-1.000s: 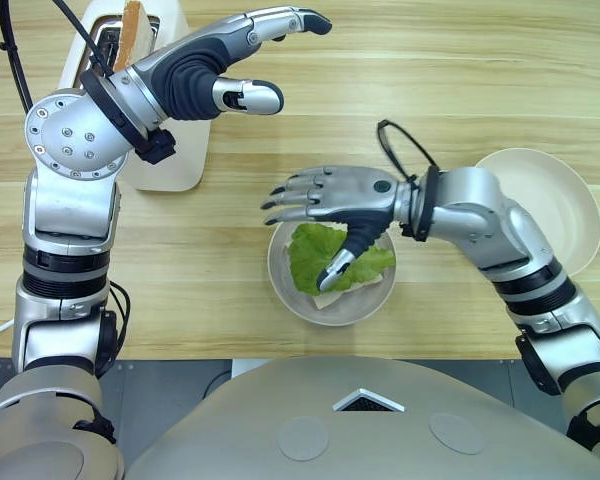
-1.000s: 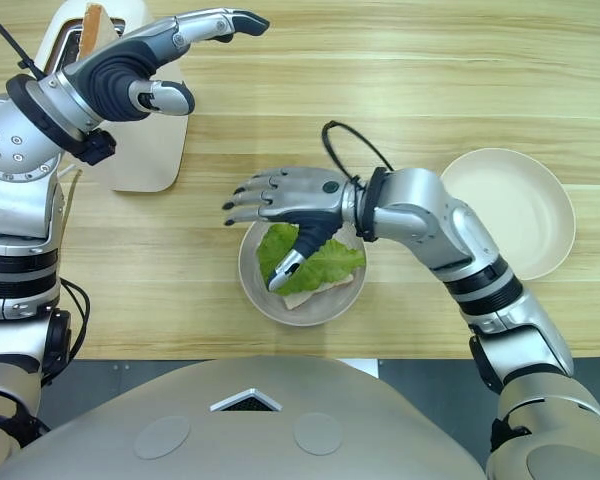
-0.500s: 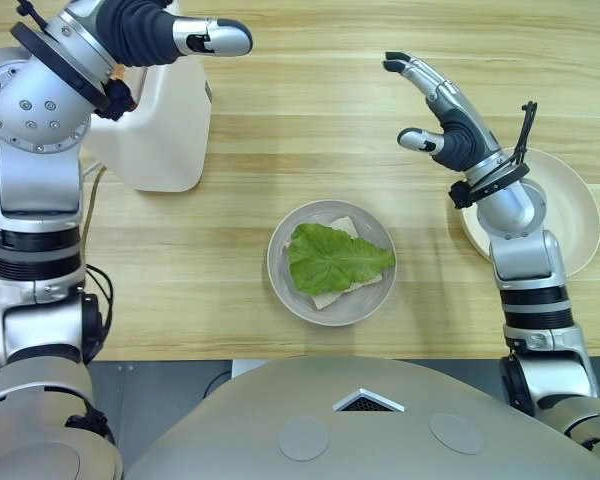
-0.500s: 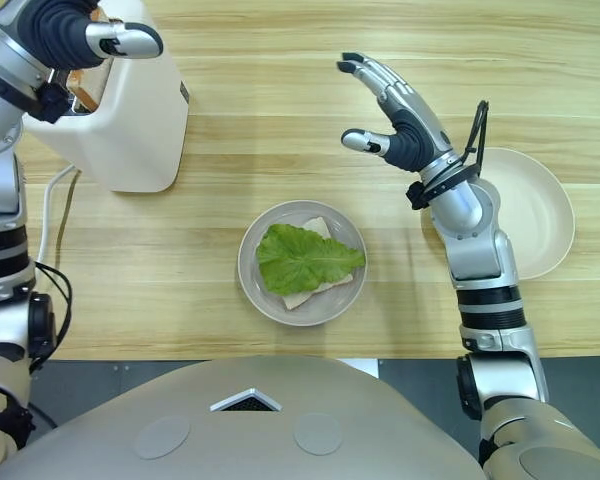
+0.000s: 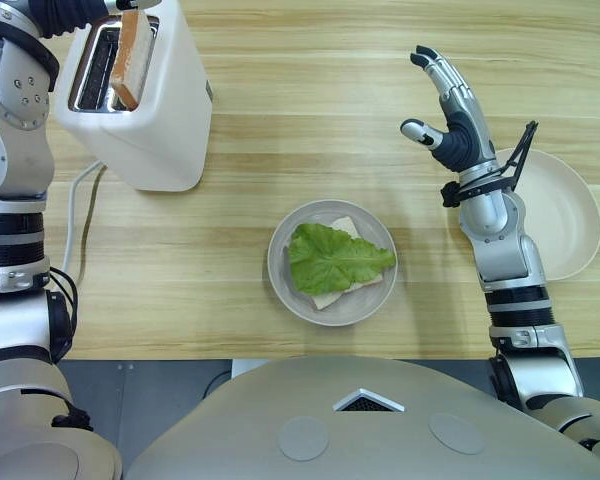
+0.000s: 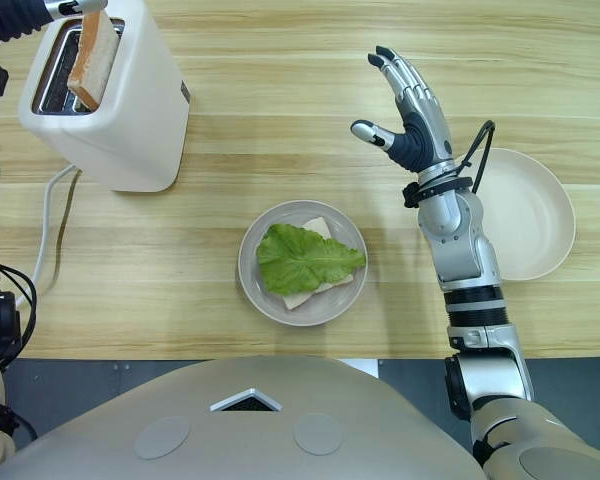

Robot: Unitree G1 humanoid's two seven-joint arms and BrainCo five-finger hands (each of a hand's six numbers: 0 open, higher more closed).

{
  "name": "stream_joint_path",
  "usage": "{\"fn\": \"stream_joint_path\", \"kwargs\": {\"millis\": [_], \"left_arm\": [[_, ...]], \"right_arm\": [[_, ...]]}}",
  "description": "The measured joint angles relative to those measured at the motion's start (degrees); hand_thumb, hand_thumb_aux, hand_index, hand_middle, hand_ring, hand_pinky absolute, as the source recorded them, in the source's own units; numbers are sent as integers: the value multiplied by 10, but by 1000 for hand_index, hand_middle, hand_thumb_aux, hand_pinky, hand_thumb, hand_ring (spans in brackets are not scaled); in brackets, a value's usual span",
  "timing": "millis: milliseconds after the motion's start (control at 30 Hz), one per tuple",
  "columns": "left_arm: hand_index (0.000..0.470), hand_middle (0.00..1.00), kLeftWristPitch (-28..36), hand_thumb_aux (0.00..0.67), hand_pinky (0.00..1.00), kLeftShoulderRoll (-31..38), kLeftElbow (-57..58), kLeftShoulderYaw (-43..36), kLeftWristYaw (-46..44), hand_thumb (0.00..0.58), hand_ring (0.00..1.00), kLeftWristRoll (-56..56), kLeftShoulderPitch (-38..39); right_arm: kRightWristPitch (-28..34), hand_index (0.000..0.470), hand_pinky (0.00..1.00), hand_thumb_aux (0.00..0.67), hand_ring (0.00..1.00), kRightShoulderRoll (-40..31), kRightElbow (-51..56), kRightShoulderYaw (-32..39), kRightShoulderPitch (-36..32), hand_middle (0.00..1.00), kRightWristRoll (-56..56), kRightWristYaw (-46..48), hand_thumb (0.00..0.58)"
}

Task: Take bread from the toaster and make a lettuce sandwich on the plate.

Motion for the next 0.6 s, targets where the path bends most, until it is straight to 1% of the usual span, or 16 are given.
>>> {"fn": "stream_joint_path", "kwargs": {"millis": [33,67,100,133,167,233,267,400,600], "left_arm": [[0,0,9,0,0,0,1,-2,-4,0,0,3,0],[7,0,15,11,0,0,1,-3,-10,18,0,5,1],[7,0,18,11,0,0,1,-4,-12,18,0,5,1],[0,0,23,0,0,0,3,-7,-18,0,0,5,2],[0,0,24,0,0,0,5,-10,-23,0,0,5,2],[11,0,25,16,0,0,9,-14,-37,27,0,2,3],[0,0,26,0,0,2,9,-14,-45,0,0,-1,5],[0,0,30,0,0,23,-15,-8,-95,0,0,-15,15],[0,0,33,0,0,46,-43,-6,-160,0,0,-22,8]], "right_arm": [[0,0,0,0,0,0,0,2,2,0,-5,-3,0],[0,0,0,0,0,0,0,4,3,0,-7,-5,0],[0,0,0,0,0,0,0,5,4,0,-7,-6,0],[0,0,0,0,0,0,0,5,5,0,-12,-8,0],[0,0,0,0,0,0,0,6,6,0,-16,-8,0],[-1,0,0,0,0,-1,0,8,9,0,-18,-12,0],[-1,0,0,0,0,-1,0,8,12,0,-22,-14,0],[-5,0,0,0,0,-6,1,8,16,0,-25,-20,0],[-4,0,0,0,0,-18,6,8,24,0,-40,-34,0]]}}
